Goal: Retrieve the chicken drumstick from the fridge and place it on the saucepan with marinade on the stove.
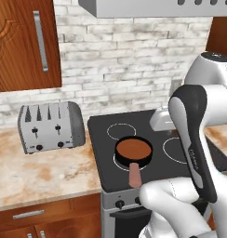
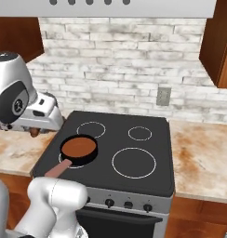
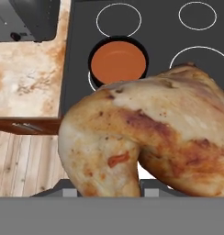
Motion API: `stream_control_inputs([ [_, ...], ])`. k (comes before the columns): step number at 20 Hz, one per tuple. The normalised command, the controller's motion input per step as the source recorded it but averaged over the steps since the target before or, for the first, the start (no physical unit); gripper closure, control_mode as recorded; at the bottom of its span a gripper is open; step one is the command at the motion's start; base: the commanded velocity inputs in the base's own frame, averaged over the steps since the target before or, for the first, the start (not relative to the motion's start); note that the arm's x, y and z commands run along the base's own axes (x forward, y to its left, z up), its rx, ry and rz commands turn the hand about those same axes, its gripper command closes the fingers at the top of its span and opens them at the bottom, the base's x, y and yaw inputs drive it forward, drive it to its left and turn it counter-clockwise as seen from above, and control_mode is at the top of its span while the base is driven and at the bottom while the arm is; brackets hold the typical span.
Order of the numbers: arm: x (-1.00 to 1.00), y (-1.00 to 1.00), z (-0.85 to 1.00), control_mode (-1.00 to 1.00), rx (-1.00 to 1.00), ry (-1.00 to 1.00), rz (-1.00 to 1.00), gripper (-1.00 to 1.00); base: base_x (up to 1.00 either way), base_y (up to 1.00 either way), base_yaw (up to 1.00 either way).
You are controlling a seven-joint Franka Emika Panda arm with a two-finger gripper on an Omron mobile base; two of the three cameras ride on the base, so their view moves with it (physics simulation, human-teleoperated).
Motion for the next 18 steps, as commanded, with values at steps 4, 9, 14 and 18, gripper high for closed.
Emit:
stream_control_inputs([
  [4,0.70,0.00,0.00,-1.00,0.02,0.14,0.00,1.00,0.00,0.00,0.00],
  [9,0.57,0.00,-0.25,-1.00,0.00,0.07,0.00,1.00,0.00,0.00,0.00],
  [14,0.47,0.00,-0.47,-1.00,0.00,0.07,0.00,1.00,0.00,0.00,0.00],
  [18,0.35,0.01,-0.53,-1.00,0.00,0.00,0.00,1.00,0.00,0.00,0.00],
])
